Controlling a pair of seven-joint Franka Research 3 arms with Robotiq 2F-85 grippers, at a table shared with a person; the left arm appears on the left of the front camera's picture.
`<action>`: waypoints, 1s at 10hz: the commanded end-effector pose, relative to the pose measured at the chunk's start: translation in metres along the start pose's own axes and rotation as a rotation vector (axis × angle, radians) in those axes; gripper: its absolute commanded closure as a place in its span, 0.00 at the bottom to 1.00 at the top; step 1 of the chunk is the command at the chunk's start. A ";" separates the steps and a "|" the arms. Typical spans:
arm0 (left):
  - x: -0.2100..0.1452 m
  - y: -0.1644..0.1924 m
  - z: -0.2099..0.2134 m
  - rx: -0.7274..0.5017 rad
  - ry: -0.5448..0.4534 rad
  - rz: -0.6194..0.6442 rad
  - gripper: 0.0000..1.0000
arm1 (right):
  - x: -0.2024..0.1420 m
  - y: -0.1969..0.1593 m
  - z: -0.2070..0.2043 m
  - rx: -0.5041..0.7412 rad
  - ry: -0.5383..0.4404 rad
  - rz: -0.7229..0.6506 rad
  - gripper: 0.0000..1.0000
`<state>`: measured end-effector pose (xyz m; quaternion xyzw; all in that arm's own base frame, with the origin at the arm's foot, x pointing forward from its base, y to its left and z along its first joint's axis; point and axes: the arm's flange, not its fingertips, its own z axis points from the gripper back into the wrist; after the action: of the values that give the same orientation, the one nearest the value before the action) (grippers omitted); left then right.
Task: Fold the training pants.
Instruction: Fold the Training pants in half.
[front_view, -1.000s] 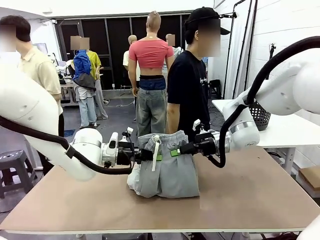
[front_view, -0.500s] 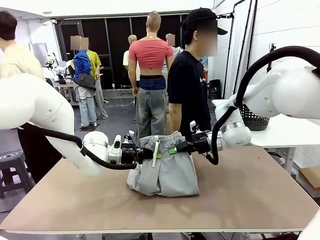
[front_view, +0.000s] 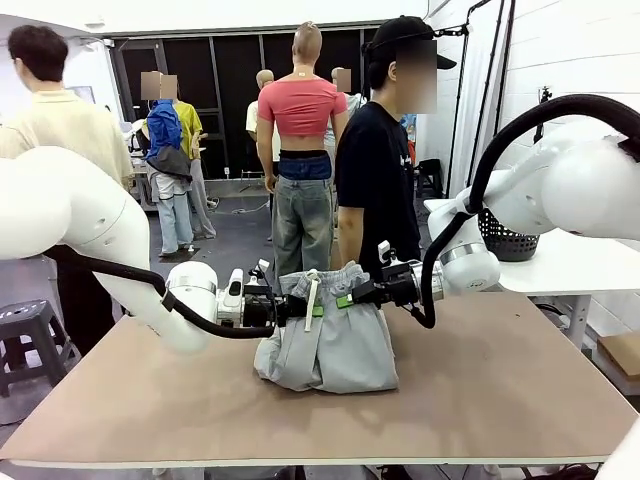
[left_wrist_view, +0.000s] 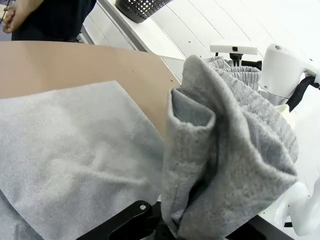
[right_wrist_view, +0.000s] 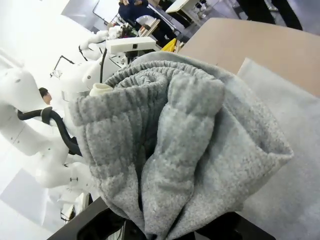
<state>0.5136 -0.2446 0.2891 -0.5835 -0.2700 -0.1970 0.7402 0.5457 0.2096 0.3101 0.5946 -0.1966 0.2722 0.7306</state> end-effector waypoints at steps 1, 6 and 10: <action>0.026 0.017 -0.004 0.048 -0.010 0.042 1.00 | 0.023 -0.013 0.001 -0.031 -0.050 -0.017 1.00; 0.043 0.041 -0.014 0.147 -0.006 0.196 1.00 | 0.037 -0.050 -0.003 -0.090 -0.053 -0.168 1.00; 0.045 0.063 -0.015 0.154 0.027 0.224 1.00 | 0.036 -0.077 0.000 -0.108 -0.016 -0.244 1.00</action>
<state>0.5755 -0.2519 0.2672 -0.5566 -0.2169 -0.1036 0.7953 0.6077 0.2108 0.2719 0.5851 -0.1582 0.1738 0.7762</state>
